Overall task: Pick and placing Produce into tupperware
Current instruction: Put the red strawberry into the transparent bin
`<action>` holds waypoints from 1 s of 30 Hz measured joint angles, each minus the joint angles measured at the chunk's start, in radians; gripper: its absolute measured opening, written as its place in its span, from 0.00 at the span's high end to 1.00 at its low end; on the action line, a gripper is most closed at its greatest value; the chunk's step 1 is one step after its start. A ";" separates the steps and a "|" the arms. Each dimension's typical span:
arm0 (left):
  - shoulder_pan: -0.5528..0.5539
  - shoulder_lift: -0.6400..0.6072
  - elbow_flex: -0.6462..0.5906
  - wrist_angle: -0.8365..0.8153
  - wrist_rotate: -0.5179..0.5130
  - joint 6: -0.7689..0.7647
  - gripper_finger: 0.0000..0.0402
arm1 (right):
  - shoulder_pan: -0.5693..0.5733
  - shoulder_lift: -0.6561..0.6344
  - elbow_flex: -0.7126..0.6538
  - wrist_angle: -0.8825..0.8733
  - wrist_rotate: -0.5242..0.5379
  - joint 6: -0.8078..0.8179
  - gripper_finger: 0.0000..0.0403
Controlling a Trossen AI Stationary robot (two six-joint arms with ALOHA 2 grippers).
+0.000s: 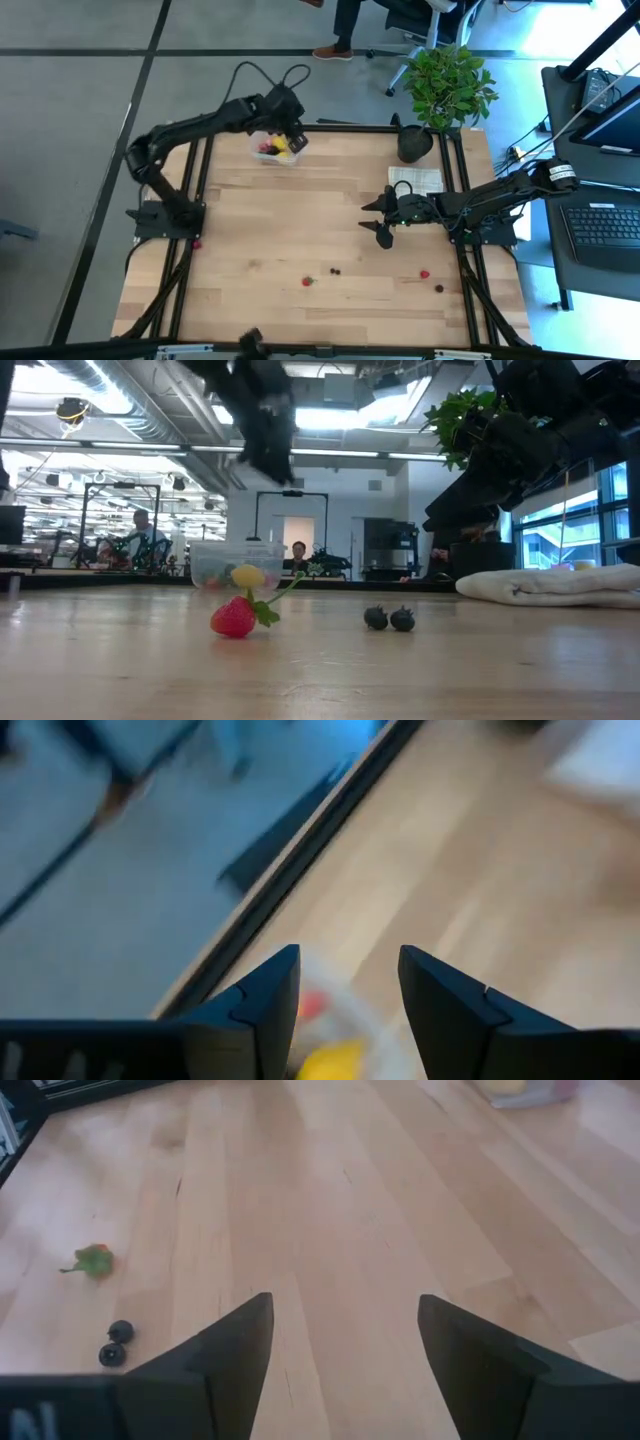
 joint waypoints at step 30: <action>-0.949 -0.098 -0.646 0.767 0.150 -0.133 0.42 | 0.005 0.000 0.000 0.010 -0.008 0.027 0.38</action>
